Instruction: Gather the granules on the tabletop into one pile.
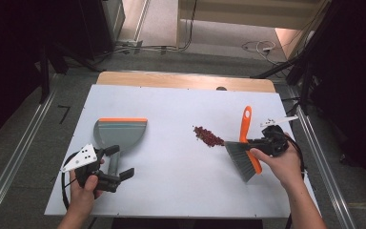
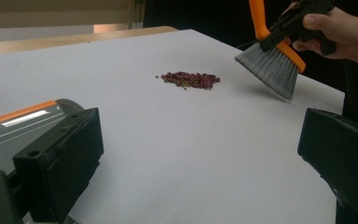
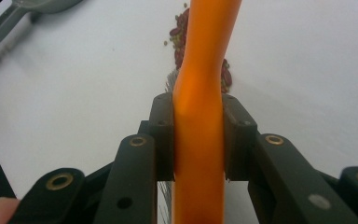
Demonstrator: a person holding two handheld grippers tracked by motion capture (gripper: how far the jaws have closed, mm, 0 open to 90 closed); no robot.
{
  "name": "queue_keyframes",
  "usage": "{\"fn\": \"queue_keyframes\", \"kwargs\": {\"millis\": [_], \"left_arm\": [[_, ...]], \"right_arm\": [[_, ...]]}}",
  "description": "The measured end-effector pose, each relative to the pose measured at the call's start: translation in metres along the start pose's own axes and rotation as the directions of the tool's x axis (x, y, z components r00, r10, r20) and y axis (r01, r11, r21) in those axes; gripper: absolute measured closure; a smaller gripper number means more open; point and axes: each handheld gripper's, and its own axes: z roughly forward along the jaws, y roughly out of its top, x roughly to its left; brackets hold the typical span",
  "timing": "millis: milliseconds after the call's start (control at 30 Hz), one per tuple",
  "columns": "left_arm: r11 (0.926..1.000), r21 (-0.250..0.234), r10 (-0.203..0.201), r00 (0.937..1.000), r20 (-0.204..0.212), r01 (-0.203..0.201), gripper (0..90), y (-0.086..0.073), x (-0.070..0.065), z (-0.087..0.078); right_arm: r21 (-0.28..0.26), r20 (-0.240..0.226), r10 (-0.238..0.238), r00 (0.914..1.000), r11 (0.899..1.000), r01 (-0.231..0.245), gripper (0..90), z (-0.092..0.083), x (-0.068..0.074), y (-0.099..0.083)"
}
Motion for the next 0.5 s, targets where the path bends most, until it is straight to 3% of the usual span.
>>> {"fn": "queue_keyframes", "kwargs": {"millis": [367, 500], "left_arm": [[0.9998, -0.018, 0.002, 1.0000, -0.002, -0.002, 1.1, -0.001, 0.001, -0.003], [0.9974, -0.064, -0.030, 0.9995, 0.013, 0.031, 1.1, -0.001, 0.002, -0.007]], "right_arm": [[-0.050, 0.000, 0.060, 0.9982, 0.997, -0.060, 68.5, -0.026, -0.013, -0.040], [-0.066, -0.011, 0.072, 0.9973, 0.995, -0.073, 68.4, -0.031, -0.015, -0.050]]}}
